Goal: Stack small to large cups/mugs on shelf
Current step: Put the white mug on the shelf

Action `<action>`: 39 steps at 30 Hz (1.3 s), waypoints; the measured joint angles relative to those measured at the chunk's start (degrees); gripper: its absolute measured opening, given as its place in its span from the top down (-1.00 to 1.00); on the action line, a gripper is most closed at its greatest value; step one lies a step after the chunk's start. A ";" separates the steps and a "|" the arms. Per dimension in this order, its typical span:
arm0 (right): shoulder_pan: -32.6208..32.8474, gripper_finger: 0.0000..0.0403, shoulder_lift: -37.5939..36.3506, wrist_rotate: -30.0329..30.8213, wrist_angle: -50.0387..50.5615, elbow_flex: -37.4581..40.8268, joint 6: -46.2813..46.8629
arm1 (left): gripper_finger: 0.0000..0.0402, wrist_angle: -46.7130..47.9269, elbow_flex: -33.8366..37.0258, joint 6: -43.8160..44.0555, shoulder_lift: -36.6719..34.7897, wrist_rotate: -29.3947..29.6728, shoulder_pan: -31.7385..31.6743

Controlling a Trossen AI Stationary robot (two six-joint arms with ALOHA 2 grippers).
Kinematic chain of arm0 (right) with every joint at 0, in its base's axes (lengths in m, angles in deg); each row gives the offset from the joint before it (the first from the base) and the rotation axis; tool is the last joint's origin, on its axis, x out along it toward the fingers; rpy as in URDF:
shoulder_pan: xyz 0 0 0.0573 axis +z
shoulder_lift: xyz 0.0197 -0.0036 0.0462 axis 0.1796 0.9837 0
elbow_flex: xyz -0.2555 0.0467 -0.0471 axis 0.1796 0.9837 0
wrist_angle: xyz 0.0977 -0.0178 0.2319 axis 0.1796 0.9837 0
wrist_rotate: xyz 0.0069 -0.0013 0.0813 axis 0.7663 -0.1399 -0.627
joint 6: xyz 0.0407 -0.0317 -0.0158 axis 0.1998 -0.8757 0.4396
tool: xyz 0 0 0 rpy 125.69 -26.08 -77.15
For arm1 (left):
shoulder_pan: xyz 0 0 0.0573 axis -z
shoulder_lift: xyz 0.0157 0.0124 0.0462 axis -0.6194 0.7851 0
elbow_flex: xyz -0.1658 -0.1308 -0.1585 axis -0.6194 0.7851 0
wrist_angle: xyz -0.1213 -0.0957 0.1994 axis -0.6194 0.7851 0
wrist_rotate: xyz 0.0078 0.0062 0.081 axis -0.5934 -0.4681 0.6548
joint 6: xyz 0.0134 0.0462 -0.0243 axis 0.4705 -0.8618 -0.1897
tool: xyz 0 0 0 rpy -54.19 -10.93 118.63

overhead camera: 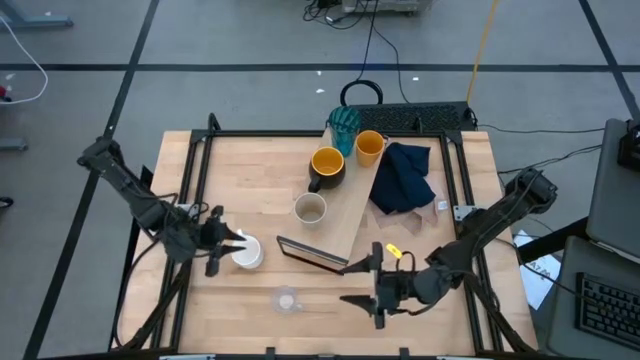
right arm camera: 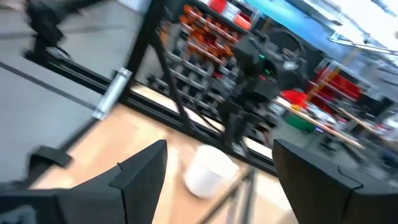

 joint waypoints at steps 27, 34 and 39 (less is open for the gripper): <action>2.03 -0.38 -3.04 11.83 10.79 0.07 -5.74 | 0.31 23.66 -15.43 7.06 15.93 -32.22 -22.65; 2.06 -0.38 -3.04 11.83 11.52 0.07 -5.78 | 0.14 23.62 -15.43 6.50 18.35 -32.44 -24.90; 2.06 -0.38 -3.04 11.83 12.38 0.09 -5.79 | 0.14 24.26 -15.43 5.35 22.57 -32.30 -27.61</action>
